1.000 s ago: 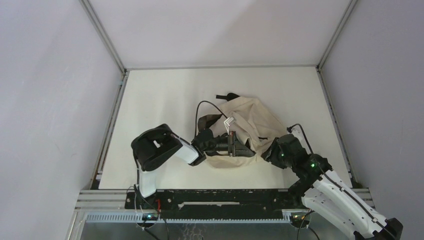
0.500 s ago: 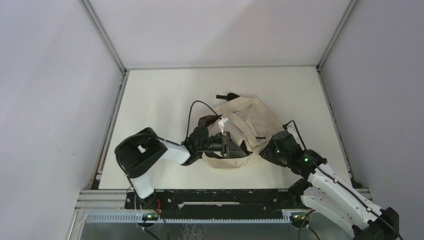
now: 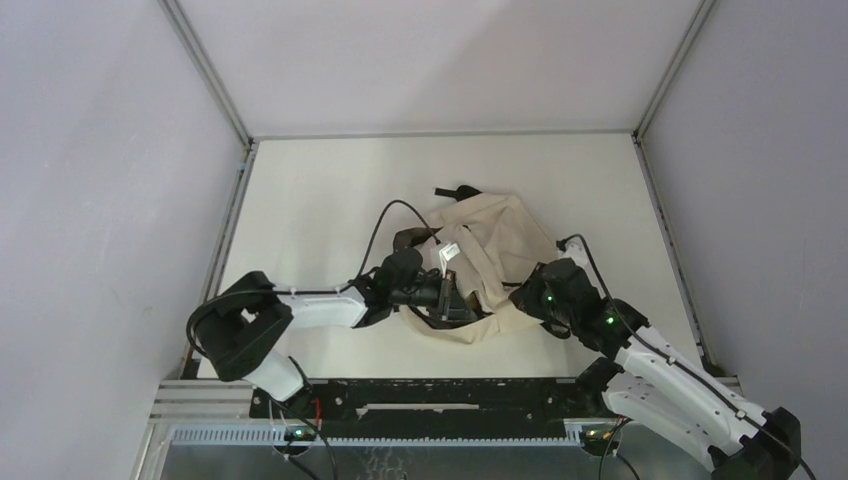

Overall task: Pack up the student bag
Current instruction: Zip the student bag at the center of the board.

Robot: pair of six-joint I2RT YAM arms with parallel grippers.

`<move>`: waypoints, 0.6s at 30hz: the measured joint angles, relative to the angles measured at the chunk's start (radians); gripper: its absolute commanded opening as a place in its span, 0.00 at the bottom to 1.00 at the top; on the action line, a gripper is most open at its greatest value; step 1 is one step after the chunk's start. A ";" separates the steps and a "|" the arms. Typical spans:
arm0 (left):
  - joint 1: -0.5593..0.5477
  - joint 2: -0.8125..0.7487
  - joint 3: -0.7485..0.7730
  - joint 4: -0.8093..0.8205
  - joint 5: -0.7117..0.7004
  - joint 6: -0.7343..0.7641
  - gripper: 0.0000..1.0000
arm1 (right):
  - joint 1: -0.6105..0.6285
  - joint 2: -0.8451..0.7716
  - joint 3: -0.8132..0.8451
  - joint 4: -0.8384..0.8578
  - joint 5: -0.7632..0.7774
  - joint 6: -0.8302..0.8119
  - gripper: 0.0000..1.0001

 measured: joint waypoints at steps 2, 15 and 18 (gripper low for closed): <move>-0.001 -0.016 0.000 -0.040 -0.011 0.016 0.00 | 0.019 0.024 0.006 0.024 -0.001 -0.001 0.47; -0.035 -0.143 0.000 -0.237 -0.113 0.102 0.00 | -0.001 0.001 -0.005 0.000 -0.148 0.365 0.62; -0.051 -0.158 0.000 -0.259 -0.137 0.114 0.00 | -0.001 -0.030 -0.024 -0.003 -0.184 0.463 0.62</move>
